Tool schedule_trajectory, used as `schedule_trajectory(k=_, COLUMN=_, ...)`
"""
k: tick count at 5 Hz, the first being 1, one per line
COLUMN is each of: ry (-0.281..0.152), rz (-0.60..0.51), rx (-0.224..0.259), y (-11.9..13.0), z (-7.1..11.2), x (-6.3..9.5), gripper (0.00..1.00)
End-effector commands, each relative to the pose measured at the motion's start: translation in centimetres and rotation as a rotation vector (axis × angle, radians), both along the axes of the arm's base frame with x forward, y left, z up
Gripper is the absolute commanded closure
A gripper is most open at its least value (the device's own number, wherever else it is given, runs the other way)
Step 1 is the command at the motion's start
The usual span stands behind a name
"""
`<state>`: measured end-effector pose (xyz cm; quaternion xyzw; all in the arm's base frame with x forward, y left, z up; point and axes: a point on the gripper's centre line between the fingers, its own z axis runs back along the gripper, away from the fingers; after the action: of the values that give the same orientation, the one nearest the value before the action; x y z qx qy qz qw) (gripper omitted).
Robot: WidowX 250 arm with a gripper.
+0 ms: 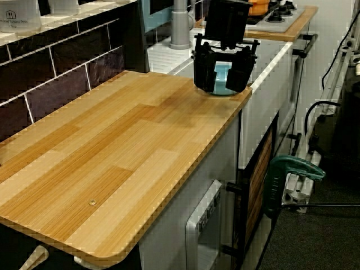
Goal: Push into sink
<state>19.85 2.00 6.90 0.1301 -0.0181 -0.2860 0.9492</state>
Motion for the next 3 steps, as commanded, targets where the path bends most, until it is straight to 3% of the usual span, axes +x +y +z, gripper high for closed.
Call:
schedule_trajectory(k=1, ry=-0.007, rz=-0.077, rx=0.0, y=-2.3, z=-0.6, x=0.6, gripper=0.0)
schedule_trajectory(k=3, ry=0.01, rz=-0.111, rx=0.002, y=-3.9, z=-1.6, x=0.5, gripper=0.0)
